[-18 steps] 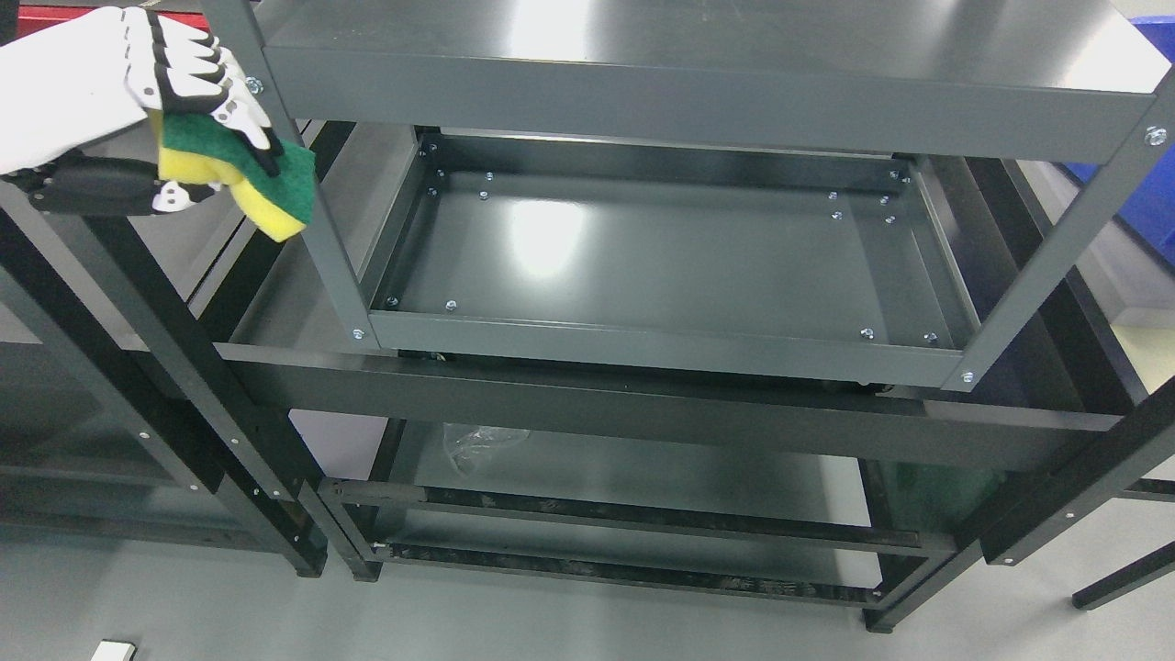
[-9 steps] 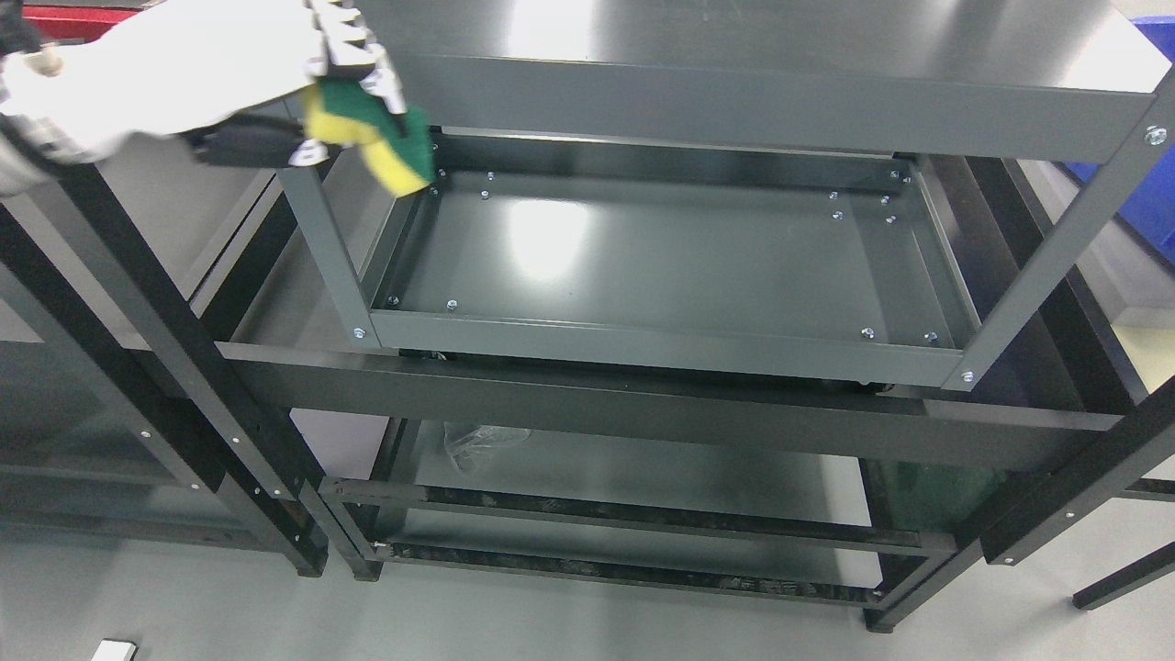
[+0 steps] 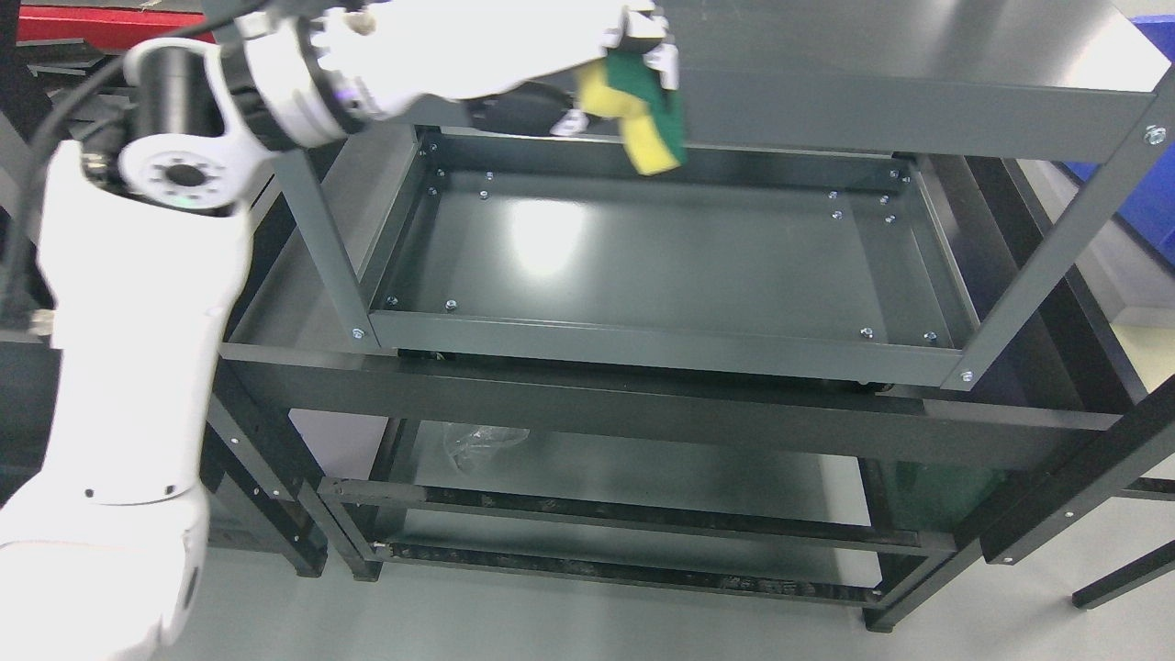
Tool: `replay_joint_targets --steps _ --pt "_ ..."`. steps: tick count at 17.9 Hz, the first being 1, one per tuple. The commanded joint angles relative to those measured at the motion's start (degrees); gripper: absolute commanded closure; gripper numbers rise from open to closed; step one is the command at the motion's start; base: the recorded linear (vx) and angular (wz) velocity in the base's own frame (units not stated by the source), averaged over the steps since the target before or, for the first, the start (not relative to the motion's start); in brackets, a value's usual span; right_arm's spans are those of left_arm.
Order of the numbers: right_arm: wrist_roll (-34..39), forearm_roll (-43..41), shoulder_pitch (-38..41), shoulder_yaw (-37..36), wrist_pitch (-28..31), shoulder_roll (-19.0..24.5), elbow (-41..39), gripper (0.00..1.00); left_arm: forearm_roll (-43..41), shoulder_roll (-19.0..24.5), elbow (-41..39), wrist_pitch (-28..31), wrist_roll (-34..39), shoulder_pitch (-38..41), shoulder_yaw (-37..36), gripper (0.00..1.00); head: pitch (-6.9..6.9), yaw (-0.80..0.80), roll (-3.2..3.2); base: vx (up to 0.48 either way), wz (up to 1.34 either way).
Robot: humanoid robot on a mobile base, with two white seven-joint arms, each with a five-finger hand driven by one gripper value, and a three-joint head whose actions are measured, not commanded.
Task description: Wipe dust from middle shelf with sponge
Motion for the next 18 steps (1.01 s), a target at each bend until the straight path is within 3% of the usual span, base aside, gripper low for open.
replay_joint_targets --steps 1,4,7,12,14,16,18 --pt "0.03 0.0 0.0 0.08 0.03 -1.0 -1.0 0.0 -3.23 -10.06 3.45 0.82 7.37 -1.97 -19.68 0.98 0.0 0.0 0.0 0.0 0.0" --pt "0.03 0.0 0.0 0.0 0.03 -1.0 -1.0 0.0 -5.78 -10.06 3.54 4.33 10.36 -1.97 -25.13 0.98 0.0 0.0 0.0 0.0 0.0" --pt "0.03 0.0 0.0 0.0 0.03 -1.0 -1.0 0.0 -4.65 -10.06 3.54 5.84 12.49 -1.01 -25.5 0.97 0.0 0.0 0.0 0.0 0.0" --pt "0.03 0.0 0.0 0.0 0.03 -1.0 -1.0 0.0 0.71 -10.06 2.83 5.93 12.57 6.01 -28.56 0.97 -0.01 0.0 0.0 0.0 0.0" --pt "0.03 0.0 0.0 0.0 0.03 -1.0 -1.0 0.0 3.87 -10.06 2.92 6.45 13.97 12.84 -30.94 0.97 0.0 0.0 0.0 0.0 0.0" --pt "0.03 0.0 0.0 0.0 0.03 -1.0 -1.0 0.0 6.85 -10.06 2.92 10.04 18.7 21.89 -29.64 0.97 -0.01 0.0 0.0 0.0 0.0" --pt "0.03 0.0 0.0 0.0 0.03 -1.0 -1.0 0.0 11.24 -10.06 2.83 16.09 32.53 29.89 -23.86 0.97 -0.01 0.0 0.0 0.0 0.0"
